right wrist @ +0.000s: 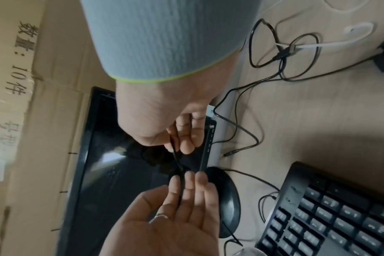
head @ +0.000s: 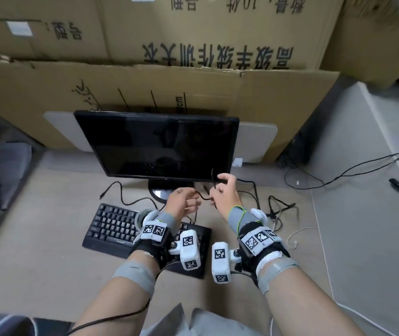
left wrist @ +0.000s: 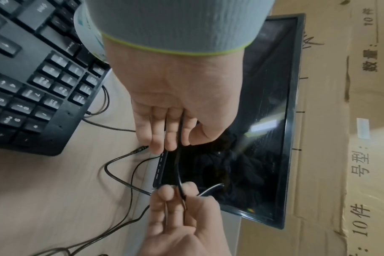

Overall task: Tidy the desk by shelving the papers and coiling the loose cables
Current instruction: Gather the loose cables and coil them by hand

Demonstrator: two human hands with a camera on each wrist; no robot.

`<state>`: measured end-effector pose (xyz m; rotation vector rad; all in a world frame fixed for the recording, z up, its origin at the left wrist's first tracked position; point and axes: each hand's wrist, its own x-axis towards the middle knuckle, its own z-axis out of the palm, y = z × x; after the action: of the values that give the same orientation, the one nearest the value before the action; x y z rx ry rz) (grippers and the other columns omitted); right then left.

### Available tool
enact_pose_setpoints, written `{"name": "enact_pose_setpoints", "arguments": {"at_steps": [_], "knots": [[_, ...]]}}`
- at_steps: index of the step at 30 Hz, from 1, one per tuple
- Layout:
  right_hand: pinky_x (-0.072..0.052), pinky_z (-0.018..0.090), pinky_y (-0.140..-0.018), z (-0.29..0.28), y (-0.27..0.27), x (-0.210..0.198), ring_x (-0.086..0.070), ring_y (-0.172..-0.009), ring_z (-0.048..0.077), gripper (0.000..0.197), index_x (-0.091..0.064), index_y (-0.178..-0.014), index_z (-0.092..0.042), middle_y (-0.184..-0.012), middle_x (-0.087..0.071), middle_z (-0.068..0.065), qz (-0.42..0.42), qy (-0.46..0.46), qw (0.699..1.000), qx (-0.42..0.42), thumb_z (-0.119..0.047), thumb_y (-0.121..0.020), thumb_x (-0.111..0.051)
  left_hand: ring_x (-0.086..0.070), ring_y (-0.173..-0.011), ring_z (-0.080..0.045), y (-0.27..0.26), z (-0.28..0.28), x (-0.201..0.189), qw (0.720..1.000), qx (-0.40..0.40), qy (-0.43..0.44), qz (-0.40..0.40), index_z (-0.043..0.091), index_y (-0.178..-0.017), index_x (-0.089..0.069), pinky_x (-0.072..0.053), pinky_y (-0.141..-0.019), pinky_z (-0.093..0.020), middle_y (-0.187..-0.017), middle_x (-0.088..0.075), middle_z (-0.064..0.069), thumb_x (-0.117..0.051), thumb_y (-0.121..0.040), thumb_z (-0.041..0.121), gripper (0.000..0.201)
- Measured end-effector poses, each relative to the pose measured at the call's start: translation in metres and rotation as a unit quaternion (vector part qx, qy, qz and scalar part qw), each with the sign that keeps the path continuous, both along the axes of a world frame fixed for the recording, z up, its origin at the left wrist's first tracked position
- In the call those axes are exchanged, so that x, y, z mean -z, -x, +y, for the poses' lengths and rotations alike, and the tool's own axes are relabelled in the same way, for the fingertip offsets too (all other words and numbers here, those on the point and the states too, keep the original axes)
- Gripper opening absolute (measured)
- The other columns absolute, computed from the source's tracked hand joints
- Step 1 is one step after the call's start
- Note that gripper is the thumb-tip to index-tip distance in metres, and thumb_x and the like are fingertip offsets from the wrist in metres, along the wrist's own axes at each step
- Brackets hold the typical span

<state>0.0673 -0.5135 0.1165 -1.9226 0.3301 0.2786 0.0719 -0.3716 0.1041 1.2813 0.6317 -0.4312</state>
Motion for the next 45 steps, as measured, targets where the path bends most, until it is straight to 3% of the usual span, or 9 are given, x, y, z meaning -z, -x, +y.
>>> {"name": "enact_pose_setpoints", "arguments": {"at_steps": [6, 10, 14, 18, 24, 31, 35, 38, 45], "knots": [[-0.053, 0.043, -0.093, 0.007, 0.001, -0.009, -0.068, -0.092, 0.009, 0.041, -0.065, -0.092, -0.053, -0.092, -0.073, -0.019, -0.027, 0.039, 0.993, -0.108, -0.017, -0.080, -0.050, -0.065, -0.086, -0.013, 0.004, 0.007, -0.026, 0.994, 0.051, 0.033, -0.086, 0.023, -0.103, -0.068, -0.050, -0.084, -0.029, -0.095, -0.069, 0.001, -0.065, -0.087, 0.050, 0.032], [-0.042, 0.017, -0.091, 0.017, 0.003, -0.032, -0.061, -0.107, 0.006, 0.033, -0.074, -0.109, -0.038, -0.113, -0.072, -0.015, -0.023, 0.092, 0.983, -0.156, -0.018, -0.087, -0.059, -0.063, -0.075, -0.016, -0.003, 0.021, -0.038, 0.994, 0.041, -0.003, -0.097, 0.018, -0.108, -0.070, -0.055, -0.078, -0.031, -0.096, -0.066, -0.002, -0.060, -0.096, 0.036, 0.024], [-0.042, 0.020, -0.074, 0.032, 0.007, -0.040, -0.061, -0.083, 0.006, 0.025, -0.075, -0.089, -0.037, -0.089, -0.073, -0.015, -0.029, 0.087, 0.989, -0.114, -0.020, -0.082, -0.059, -0.072, -0.086, -0.025, 0.003, 0.046, -0.044, 0.984, 0.125, -0.099, -0.083, 0.018, -0.107, -0.071, -0.059, -0.074, -0.038, -0.098, -0.074, -0.005, -0.045, -0.101, 0.042, 0.035], [-0.040, 0.020, -0.063, 0.045, 0.012, -0.042, -0.058, -0.075, 0.009, 0.005, -0.070, -0.078, -0.031, -0.071, -0.064, -0.012, -0.028, 0.102, 0.993, -0.058, -0.034, -0.081, -0.068, -0.057, -0.056, -0.019, -0.002, 0.074, -0.053, 0.981, 0.092, -0.146, -0.088, 0.008, -0.105, -0.071, -0.051, -0.060, -0.031, -0.082, -0.061, -0.009, -0.050, -0.100, 0.028, 0.029], [-0.054, 0.040, -0.072, 0.054, 0.012, -0.036, -0.053, -0.055, 0.011, 0.041, -0.066, -0.062, -0.021, -0.058, -0.062, 0.001, -0.040, 0.051, 0.995, -0.080, -0.055, -0.085, -0.059, -0.048, -0.039, -0.007, -0.003, 0.101, -0.071, 0.993, 0.036, -0.043, -0.102, 0.011, -0.109, -0.067, -0.036, -0.040, -0.014, -0.073, -0.060, -0.003, -0.052, -0.100, 0.018, 0.019], [-0.048, 0.029, -0.092, 0.059, 0.011, -0.050, -0.065, -0.095, 0.001, 0.032, -0.076, -0.086, -0.043, -0.093, -0.073, -0.024, -0.056, 0.088, 0.983, -0.152, -0.063, -0.087, -0.050, -0.066, -0.092, -0.031, -0.001, 0.114, -0.088, 0.978, -0.025, 0.200, -0.056, 0.003, -0.084, -0.064, -0.056, -0.090, -0.041, -0.102, -0.068, -0.015, -0.045, -0.092, 0.029, 0.034], [-0.040, 0.034, -0.102, 0.055, 0.006, -0.060, -0.061, -0.101, 0.006, 0.032, -0.074, -0.096, -0.048, -0.101, -0.071, -0.024, -0.057, 0.130, 0.975, -0.169, -0.062, -0.092, -0.045, -0.069, -0.074, -0.024, -0.003, 0.105, -0.092, 0.986, -0.025, 0.154, -0.061, 0.005, -0.101, -0.059, -0.059, -0.079, -0.032, -0.088, -0.066, -0.016, -0.064, -0.092, 0.007, 0.010], [-0.029, 0.040, -0.109, 0.052, -0.003, -0.063, -0.058, -0.108, 0.012, 0.036, -0.071, -0.106, -0.046, -0.109, -0.071, -0.019, -0.067, 0.207, 0.960, -0.177, -0.061, -0.095, -0.040, -0.070, -0.072, -0.025, -0.002, 0.103, -0.092, 0.986, 0.012, 0.165, -0.037, 0.001, -0.113, -0.050, -0.059, -0.076, -0.030, -0.087, -0.069, -0.022, -0.064, -0.088, -0.007, 0.030], [-0.039, 0.039, -0.101, 0.046, -0.013, -0.073, -0.054, -0.089, 0.012, 0.036, -0.070, -0.109, -0.045, -0.093, -0.070, -0.014, -0.087, 0.199, 0.961, -0.173, -0.062, -0.094, -0.042, -0.057, -0.053, -0.011, 0.003, 0.094, -0.087, 0.990, 0.071, 0.109, -0.048, 0.006, -0.106, -0.062, -0.052, -0.052, -0.020, -0.073, -0.060, -0.003, -0.050, -0.102, 0.022, 0.021]]}}
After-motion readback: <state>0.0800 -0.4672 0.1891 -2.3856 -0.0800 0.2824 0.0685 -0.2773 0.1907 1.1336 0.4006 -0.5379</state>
